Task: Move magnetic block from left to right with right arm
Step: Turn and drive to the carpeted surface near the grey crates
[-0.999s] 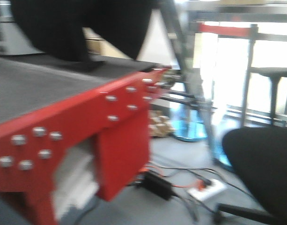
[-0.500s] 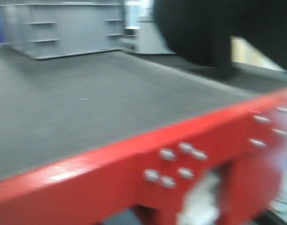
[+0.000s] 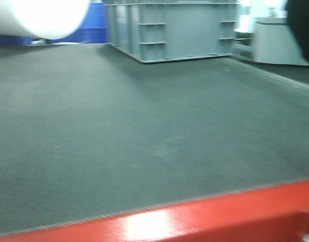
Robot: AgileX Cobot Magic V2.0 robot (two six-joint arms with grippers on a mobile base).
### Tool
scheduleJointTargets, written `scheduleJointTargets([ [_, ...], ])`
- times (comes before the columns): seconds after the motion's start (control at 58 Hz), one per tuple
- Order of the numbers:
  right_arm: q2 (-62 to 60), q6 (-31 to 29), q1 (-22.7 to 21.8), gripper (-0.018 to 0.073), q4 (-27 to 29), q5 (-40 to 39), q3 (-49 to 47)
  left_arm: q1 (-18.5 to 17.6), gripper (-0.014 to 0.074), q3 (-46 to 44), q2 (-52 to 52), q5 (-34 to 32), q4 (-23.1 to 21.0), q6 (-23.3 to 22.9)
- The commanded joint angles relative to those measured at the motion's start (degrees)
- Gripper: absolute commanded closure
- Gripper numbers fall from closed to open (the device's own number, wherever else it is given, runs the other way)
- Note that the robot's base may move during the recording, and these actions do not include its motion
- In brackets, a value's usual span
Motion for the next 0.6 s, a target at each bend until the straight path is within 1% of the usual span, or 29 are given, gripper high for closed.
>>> scheduleJointTargets([
  [0.0, 0.6, -0.2, -0.4, 0.0293, 0.4, -4.7, -1.7, -0.3, 0.0713, 0.5, -0.4, -4.8, -0.4, -0.5],
  [0.586, 0.6, -0.2, -0.4, 0.0293, 0.4, -4.7, -1.7, -0.3, 0.0713, 0.5, -0.4, -4.8, -0.4, -0.5],
])
